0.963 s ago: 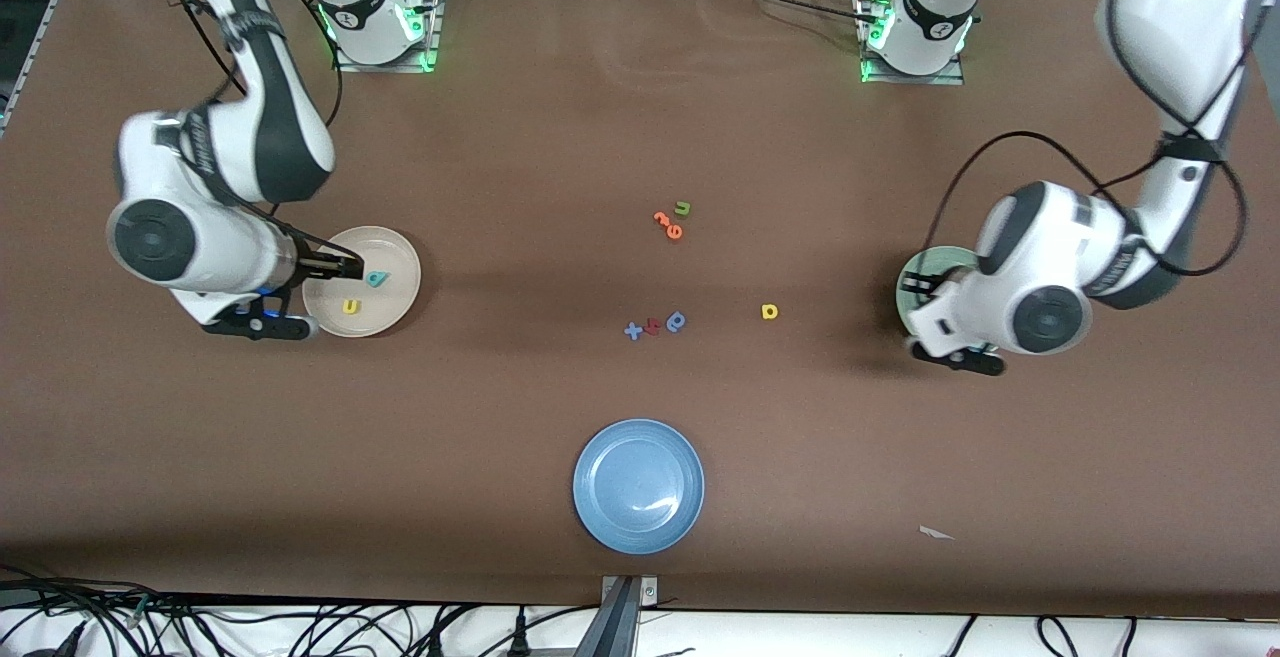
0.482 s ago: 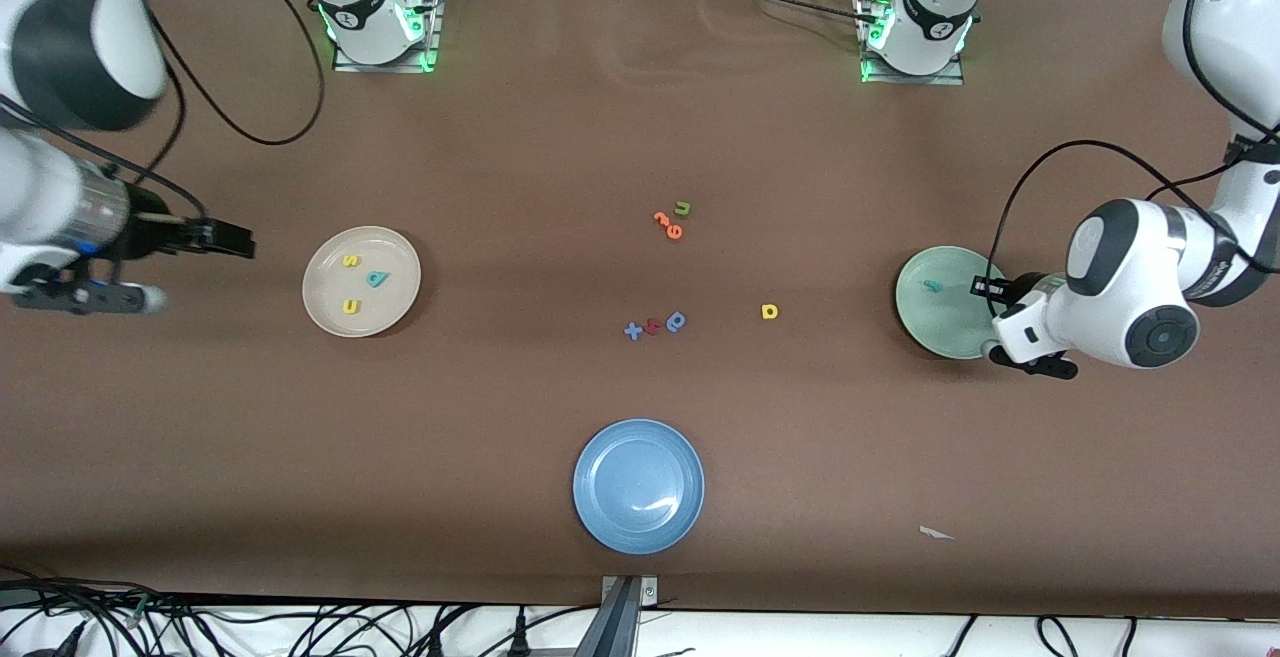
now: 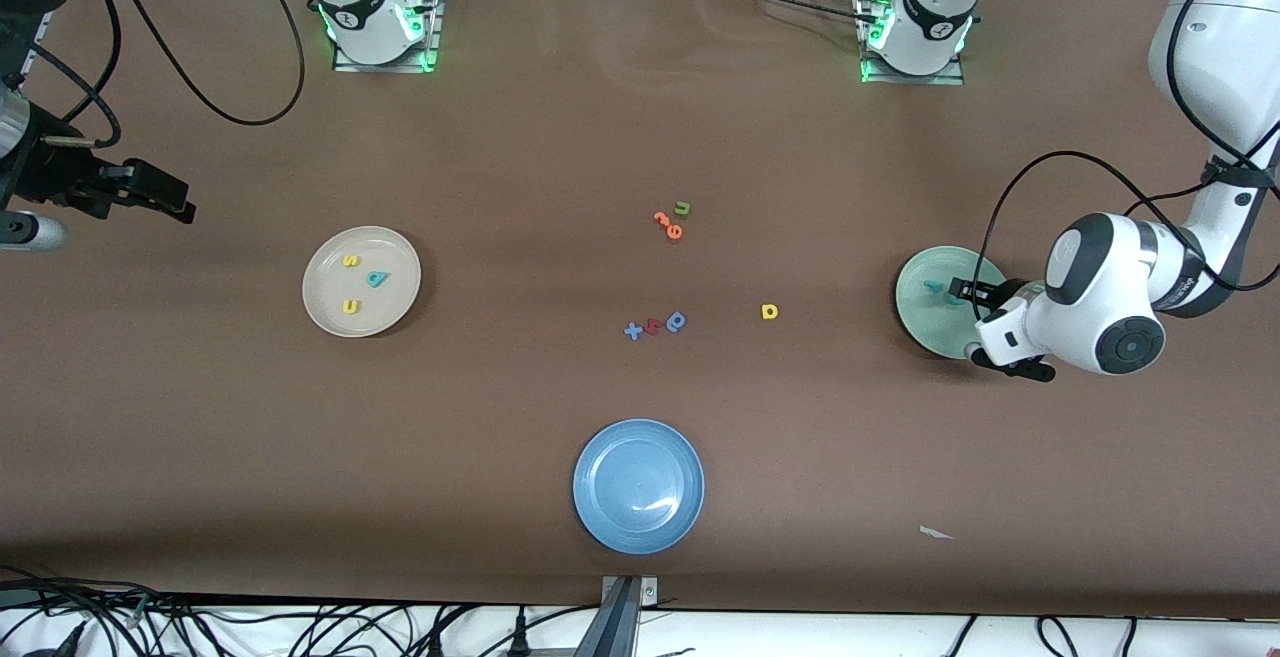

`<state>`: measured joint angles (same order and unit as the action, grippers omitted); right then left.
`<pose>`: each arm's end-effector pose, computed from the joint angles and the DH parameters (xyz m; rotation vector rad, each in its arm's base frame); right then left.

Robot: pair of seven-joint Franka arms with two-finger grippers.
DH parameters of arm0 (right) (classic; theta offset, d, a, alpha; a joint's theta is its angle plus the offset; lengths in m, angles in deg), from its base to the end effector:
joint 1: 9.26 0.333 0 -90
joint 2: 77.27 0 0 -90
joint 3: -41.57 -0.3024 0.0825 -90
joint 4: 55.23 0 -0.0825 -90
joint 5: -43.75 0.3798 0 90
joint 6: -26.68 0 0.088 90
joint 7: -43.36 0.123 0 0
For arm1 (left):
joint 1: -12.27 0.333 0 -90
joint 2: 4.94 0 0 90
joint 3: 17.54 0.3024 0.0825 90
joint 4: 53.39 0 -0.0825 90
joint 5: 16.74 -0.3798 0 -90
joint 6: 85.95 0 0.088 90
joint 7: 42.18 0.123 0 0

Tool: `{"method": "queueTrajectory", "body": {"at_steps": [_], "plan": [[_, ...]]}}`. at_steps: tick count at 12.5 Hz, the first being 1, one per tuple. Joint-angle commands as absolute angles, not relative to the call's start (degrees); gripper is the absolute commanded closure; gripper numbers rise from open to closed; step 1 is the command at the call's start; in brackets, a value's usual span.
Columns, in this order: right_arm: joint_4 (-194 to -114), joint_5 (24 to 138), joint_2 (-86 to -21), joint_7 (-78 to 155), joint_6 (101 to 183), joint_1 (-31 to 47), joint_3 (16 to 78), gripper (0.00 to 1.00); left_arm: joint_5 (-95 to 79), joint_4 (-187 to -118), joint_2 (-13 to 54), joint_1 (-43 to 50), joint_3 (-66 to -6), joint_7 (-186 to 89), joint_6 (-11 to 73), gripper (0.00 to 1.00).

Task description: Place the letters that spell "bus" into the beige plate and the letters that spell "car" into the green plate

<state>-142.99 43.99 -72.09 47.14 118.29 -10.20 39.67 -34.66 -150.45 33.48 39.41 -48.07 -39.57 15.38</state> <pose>0.5780 0.0094 0.5646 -3.1342 0.0776 0.0367 0.5960 0.0126 0.1968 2.9801 -0.3448 -0.7453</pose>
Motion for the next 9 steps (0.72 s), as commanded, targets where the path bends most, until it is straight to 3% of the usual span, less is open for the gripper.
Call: {"method": "queueTrajectory", "body": {"at_steps": [1,5,9], "plan": [[-147.15,43.75,-76.38,46.97,117.21,-11.29,38.58,0.00,-34.76,-150.34,29.87,39.43,-52.49,-44.25,15.04,0.01],[-146.02,43.58,-76.92,47.23,117.03,-10.93,37.97,0.00,-27.55,-149.02,29.95,35.06,-58.84,-64.63,18.88,0.01],[-145.14,44.02,-76.74,47.14,119.57,-11.20,37.71,0.00,-27.99,-149.80,34.77,24.51,-57.88,-87.30,36.62,0.07]]}}
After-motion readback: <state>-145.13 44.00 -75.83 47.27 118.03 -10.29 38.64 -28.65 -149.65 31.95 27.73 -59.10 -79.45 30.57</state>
